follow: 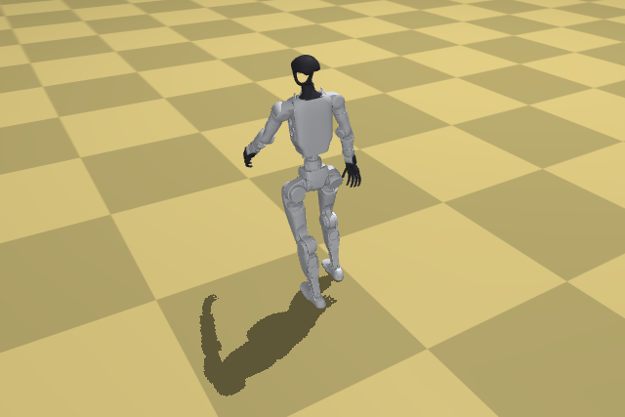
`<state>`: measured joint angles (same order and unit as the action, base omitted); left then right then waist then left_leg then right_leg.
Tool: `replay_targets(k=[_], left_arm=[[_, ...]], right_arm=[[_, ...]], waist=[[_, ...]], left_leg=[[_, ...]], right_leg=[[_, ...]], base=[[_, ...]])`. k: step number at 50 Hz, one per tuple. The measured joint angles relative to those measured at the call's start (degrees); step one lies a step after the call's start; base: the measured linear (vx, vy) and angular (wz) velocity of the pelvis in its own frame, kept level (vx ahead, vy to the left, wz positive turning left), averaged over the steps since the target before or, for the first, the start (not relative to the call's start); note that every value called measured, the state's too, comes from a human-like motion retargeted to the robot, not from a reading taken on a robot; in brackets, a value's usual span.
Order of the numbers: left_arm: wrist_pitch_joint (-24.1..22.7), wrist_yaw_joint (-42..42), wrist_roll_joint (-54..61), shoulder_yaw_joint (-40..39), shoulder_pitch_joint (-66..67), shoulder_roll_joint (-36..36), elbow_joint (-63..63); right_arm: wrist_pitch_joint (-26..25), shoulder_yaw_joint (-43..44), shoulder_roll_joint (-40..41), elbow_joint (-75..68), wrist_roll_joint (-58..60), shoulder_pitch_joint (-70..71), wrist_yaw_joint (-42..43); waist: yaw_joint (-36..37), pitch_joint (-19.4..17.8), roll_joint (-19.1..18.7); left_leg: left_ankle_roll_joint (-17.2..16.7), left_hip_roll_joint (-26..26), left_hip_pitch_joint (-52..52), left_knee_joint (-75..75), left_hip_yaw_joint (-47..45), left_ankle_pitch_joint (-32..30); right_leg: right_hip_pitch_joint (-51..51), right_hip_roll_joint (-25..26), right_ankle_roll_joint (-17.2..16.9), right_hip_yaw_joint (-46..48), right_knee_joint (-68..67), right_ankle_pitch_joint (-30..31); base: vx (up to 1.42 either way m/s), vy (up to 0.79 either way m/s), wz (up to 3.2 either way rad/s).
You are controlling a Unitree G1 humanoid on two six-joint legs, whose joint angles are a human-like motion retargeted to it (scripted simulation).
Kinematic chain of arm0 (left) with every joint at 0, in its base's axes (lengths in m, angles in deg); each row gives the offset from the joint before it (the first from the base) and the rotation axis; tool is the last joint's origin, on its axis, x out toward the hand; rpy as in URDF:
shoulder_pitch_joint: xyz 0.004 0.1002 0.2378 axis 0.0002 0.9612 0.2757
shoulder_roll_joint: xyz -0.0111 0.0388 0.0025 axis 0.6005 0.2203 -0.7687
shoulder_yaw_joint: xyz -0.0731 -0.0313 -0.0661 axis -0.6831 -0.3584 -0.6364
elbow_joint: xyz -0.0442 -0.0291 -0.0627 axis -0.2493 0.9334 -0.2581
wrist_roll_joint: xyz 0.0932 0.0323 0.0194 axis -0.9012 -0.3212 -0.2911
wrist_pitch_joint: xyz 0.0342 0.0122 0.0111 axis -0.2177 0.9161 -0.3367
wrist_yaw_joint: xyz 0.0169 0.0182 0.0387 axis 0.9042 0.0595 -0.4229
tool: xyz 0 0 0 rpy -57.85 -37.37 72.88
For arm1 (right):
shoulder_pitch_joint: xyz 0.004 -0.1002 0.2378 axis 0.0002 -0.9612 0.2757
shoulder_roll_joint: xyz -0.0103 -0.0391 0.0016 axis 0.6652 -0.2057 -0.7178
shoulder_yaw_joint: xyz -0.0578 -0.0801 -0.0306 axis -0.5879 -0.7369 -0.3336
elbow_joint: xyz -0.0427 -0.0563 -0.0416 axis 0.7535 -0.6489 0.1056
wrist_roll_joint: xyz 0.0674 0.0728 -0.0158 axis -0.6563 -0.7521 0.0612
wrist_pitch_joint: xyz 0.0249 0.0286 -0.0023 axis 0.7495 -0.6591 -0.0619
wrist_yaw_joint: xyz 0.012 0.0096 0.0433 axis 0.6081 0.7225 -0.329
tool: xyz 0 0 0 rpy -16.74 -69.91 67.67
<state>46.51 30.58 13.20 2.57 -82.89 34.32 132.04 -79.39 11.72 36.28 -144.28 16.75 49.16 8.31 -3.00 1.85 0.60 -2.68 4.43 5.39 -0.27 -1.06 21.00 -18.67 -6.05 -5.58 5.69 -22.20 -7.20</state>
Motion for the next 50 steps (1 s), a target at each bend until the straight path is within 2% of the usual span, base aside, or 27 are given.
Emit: replay_targets(k=[5, 7, 11, 15, 17, 20, 22, 24, 27, 30, 33, 35, 37, 40, 43, 45, 47, 50], left_arm=[[-2.9, -2.7, 4.7, 0.4, -8.9, 1.1, -5.5], [-3.8, -3.1, 5.9, 0.5, -10.6, 1.8, -7.4], [-4.4, -1.6, 6.9, 1.0, -10.4, 2.3, -10.4], [-3.9, 1.2, 6.6, 2.0, -5.1, 1.4, -11.3], [-2.9, 2.8, 5.8, 2.4, -0.5, 0.6, -10.7], [-0.7, 4.9, 3.8, 2.8, 7.7, -0.5, -8.3], [0.3, 5.2, 2.2, 2.5, 13.3, -1.0, -5.5], [1.1, 4.4, 0.6, 1.3, 18.6, -1.4, -2.2], [2.1, 2.1, -0.8, -1.6, 25.3, -1.6, 3.9], [2.8, -0.7, 0.5, -5.1, 30.4, -1.4, 10.2], [3.6, -2.9, 4.3, -8.6, 34.4, -1.0, 14.6], [4.1, -3.3, 5.3, -11.1, 37.6, -0.9, 16.0], [4.4, -2.5, 3.6, -14.2, 41.0, -1.1, 16.0], [3.9, 0.2, -2.2, -18.7, 45.9, -2.0, 14.6], [1.8, 3.4, -9.6, -21.6, 49.2, -3.7, 12.5], [0.4, 5.3, -13.0, -22.3, 50.3, -4.5, 10.9], [-0.4, 6.5, -14.1, -21.8, 50.2, -4.6, 9.4], [-0.2, 7.3, -13.3, -20.4, 47.9, -4.2, 7.8]], right_arm=[[-0.8, -0.5, -0.6, -1.3, 1.6, -1.7, -1.0], [-1.0, 0.0, -0.4, -1.5, 3.2, -2.0, -2.3], [-0.9, 0.6, 0.2, -1.6, 5.4, -1.7, -5.9], [-1.1, 0.2, 0.6, -1.6, 4.8, -0.4, -8.2], [-1.7, -0.2, 0.8, -1.5, 4.3, 0.6, -8.6], [-2.7, -1.5, 1.5, -1.1, 2.0, 2.8, -8.8], [-2.8, -2.3, 2.0, -0.8, -0.2, 5.2, -7.3], [-2.7, -2.2, 2.4, -0.2, -1.2, 8.2, -4.9], [-2.8, -2.0, 3.0, 1.1, -2.0, 13.7, -2.2], [-3.2, -2.8, 3.1, 3.0, -2.6, 19.9, -1.3], [-3.0, -3.8, 2.2, 5.8, -2.5, 25.9, -0.4], [-2.1, -3.8, 1.5, 8.2, -1.5, 28.7, 0.8], [-0.8, -2.8, 0.8, 11.3, 0.4, 30.4, 2.1], [1.6, -0.6, 0.0, 16.0, 3.3, 31.4, 3.8], [3.6, 1.0, -0.2, 19.6, 5.8, 31.0, 3.9], [4.3, 1.4, 0.2, 20.9, 7.3, 30.3, 3.6], [4.3, 1.1, 0.9, 21.0, 8.8, 29.2, 3.4], [3.4, -0.3, 2.2, 19.7, 11.1, 26.9, 3.1]], waist=[[-7.7, -4.4, 1.7], [-8.5, -5.8, 1.6], [-6.7, -6.0, 1.0], [-4.1, -4.7, 1.8], [-2.1, -4.1, 3.1], [0.6, -1.4, 6.3], [1.4, 1.9, 7.8], [3.0, 3.3, 9.3], [8.2, 2.5, 11.7], [14.5, 0.6, 14.3], [19.8, -1.6, 16.4], [22.8, -2.8, 16.0], [25.9, -4.6, 13.1], [29.6, -7.2, 6.7], [31.8, -9.7, 3.1], [33.0, -10.5, 2.3], [33.7, -10.6, 2.1], [33.0, -10.0, 2.7]], left_leg=[[1.0, 2.9, 7.9, -1.0, 6.6, 2.5], [0.3, 1.8, 10.9, -0.8, 7.1, 3.4], [-1.4, -0.9, 14.3, -0.6, 5.9, 3.0], [-0.7, 0.2, 16.0, -3.8, 6.7, -2.7], [0.5, 1.8, 14.8, -9.5, 6.1, -7.3], [4.1, 5.1, 4.3, -29.0, 2.3, -12.3], [7.2, 5.5, -7.9, -44.5, -1.9, -14.1], [10.3, 4.4, -16.2, -53.9, -6.7, -14.2], [13.6, 2.1, -23.3, -59.0, -13.1, -10.2], [13.8, 1.3, -27.6, -54.4, -17.1, -6.0], [11.9, 1.7, -28.5, -39.0, -20.3, -7.1], [10.1, 1.0, -27.0, -25.4, -22.1, -10.3], [7.1, -1.7, -23.5, -11.2, -23.5, -15.4], [-0.6, -8.8, -18.8, 3.9, -23.5, -21.0], [-7.6, -14.1, -19.1, 5.3, -20.9, -17.8], [-10.5, -16.1, -19.3, 5.3, -18.9, -15.8], [-12.2, -17.1, -18.5, 5.3, -17.9, -16.4], [-12.3, -15.6, -17.1, 5.3, -18.1, -20.8]], right_leg=[[3.4, -4.2, -6.9, 7.4, 24.4, 13.9], [2.8, -3.2, -9.4, 10.9, 27.2, 14.4], [0.9, 1.7, -9.4, 11.4, 27.2, 12.7], [4.1, 2.3, -9.4, 9.4, 27.2, 14.5], [6.7, 1.6, -9.4, 7.8, 27.2, 13.4], [8.5, -1.3, -9.4, 5.1, 26.9, 10.5], [6.7, -3.4, -9.4, 4.0, 25.8, 8.7], [6.4, -4.7, -9.4, 2.4, 24.9, 7.3], [7.5, -4.9, -9.4, -1.5, 24.0, 5.6], [8.2, -4.9, -9.4, -6.2, 22.9, 4.0], [8.6, -6.0, -9.4, -10.4, 21.5, 2.0], [9.5, -5.8, -9.4, -12.5, 20.3, 0.4], [12.0, -3.3, -8.6, -14.5, 18.6, -1.8], [18.4, 2.7, -5.9, -17.2, 16.8, -5.1], [24.7, 4.3, -4.3, -20.2, 16.5, -7.4], [27.2, 4.1, -3.5, -22.3, 16.1, -8.5], [28.5, 4.0, -2.7, -24.0, 14.5, -9.5], [28.3, 3.0, -2.2, -25.2, 9.3, -10.7]], base=[[0.61, -0.13, 1.16], [0.61, -0.30, 0.21], [0.61, -0.38, -0.35], [0.70, -0.23, -0.35], [0.73, -0.21, -0.55], [0.66, -0.12, -0.33], [0.56, -0.02, 0.07], [0.55, -0.04, -0.29], [0.53, -0.11, -1.09], [0.51, -0.08, -1.39], [0.51, 0.07, -1.18], [0.51, 0.23, -1.12], [0.53, 0.25, -1.32], [0.58, 0.20, -1.26], [0.60, 0.26, -0.97], [0.59, 0.30, -0.87], [0.58, 0.38, -0.70], [0.56, 0.49, -0.32]])
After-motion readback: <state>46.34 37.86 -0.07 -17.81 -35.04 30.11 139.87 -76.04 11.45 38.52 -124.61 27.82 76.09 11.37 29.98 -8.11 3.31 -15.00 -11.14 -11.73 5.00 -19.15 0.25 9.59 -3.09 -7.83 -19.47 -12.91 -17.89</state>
